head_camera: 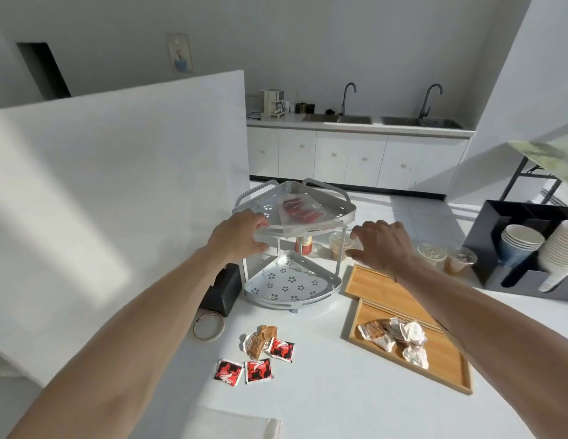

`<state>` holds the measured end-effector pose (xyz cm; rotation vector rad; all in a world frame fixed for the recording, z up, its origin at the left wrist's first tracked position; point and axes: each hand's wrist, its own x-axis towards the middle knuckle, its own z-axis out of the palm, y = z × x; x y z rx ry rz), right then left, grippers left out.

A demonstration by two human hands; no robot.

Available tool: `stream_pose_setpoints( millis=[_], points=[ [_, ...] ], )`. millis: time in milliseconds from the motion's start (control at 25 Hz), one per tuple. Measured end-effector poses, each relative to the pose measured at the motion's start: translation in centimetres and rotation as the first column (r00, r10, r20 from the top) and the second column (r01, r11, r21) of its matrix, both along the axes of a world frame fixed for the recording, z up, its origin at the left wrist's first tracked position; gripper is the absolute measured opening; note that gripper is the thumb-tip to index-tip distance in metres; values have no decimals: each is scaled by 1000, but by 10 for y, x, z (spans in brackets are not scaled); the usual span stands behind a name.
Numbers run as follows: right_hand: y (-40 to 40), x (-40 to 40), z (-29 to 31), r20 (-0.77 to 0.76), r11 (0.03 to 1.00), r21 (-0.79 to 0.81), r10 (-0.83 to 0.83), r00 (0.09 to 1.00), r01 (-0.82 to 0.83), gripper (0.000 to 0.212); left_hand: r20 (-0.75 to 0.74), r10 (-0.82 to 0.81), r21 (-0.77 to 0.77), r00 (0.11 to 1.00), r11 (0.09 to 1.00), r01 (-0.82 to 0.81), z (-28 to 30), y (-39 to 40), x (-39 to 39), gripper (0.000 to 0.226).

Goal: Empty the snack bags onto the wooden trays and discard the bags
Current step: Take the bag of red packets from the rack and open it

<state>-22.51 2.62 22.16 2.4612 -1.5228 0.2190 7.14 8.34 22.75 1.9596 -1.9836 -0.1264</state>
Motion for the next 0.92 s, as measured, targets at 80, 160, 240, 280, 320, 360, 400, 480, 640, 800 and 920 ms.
stream_pose_setpoints(
  millis=[80,160,240,280,320,360,400,480,640,800,920],
  points=[
    [-6,1,8,-14,998,-68,4,1000,-4,46,125,-39,-20,991,999,42,12,-8,-15,57],
    [-11,5,12,-7,994,-111,14,1000,-14,47,226,-53,-22,973,998,60,17,-14,-24,61],
    [-16,10,13,-3,993,-108,37,999,-37,50,275,-68,-10,959,997,74,18,-20,-30,64],
    [-19,13,11,-4,994,-98,49,999,-49,50,286,-70,-3,956,997,75,18,-22,-32,64],
    [-22,16,10,-3,995,-86,58,998,-58,49,295,-69,2,953,997,72,17,-24,-35,62],
    [-25,17,8,-1,995,-77,63,998,-63,47,304,-67,0,950,998,70,16,-25,-37,60],
    [-28,18,6,1,995,-71,67,998,-66,44,311,-61,-12,948,998,68,14,-27,-39,56],
    [-35,17,0,24,992,-93,85,996,-83,34,300,-50,-67,953,995,73,12,-27,-42,45],
    [-42,16,0,186,985,-163,90,978,-60,16,201,-54,-168,978,982,88,14,-28,-45,17],
    [-48,17,26,546,999,42,-13,838,-11,16,142,21,-267,990,963,18,34,-36,-51,18],
    [-54,16,53,757,987,149,-76,649,-59,12,49,53,-331,997,943,-34,55,-44,-54,18]
  ],
)
